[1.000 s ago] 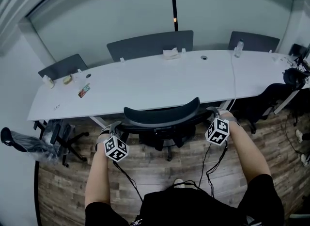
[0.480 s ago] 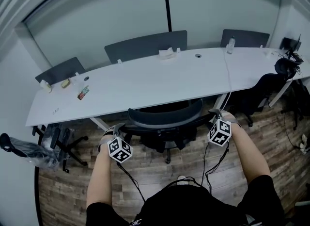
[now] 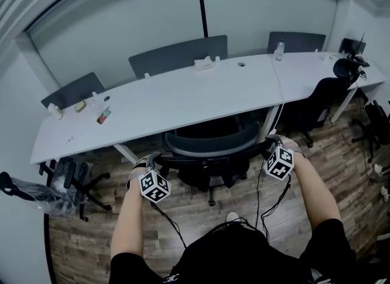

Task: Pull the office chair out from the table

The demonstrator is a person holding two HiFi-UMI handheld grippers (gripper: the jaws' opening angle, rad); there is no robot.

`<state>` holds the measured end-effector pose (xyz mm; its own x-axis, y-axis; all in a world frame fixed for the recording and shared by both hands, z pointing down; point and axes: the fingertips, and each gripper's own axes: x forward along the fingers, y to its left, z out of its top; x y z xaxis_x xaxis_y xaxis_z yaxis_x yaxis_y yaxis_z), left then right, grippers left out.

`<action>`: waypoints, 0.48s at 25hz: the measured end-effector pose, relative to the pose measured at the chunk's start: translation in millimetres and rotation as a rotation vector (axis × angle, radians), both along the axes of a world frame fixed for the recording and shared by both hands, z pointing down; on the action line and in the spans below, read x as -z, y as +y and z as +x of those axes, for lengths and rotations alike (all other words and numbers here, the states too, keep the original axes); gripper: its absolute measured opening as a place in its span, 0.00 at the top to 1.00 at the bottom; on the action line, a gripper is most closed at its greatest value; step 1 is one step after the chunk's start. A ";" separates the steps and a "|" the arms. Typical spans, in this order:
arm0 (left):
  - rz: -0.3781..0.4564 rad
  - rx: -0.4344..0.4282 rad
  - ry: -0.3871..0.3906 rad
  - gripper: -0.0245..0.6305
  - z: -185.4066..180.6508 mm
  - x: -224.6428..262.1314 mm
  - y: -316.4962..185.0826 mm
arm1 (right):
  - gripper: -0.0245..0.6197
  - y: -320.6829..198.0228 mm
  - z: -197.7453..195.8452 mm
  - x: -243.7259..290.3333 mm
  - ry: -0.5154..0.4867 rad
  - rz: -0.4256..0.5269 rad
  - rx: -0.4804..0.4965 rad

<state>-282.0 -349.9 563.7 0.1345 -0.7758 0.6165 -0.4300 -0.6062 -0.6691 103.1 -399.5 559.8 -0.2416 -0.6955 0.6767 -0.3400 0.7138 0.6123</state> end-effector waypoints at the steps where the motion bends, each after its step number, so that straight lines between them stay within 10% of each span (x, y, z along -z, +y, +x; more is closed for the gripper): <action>1: 0.006 -0.008 0.004 0.63 -0.2 0.2 6.9 | 0.62 7.8 -0.2 -0.1 -0.001 -0.001 -0.005; 12: 0.057 -0.076 0.035 0.64 18.1 0.5 87.3 | 0.61 78.6 17.5 -4.4 0.014 -0.007 -0.102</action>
<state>-263.9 -262.6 563.2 0.2149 -0.7959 0.5660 -0.4074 -0.5997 -0.6887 120.6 -320.9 564.2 -0.1598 -0.7115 0.6842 -0.4027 0.6798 0.6129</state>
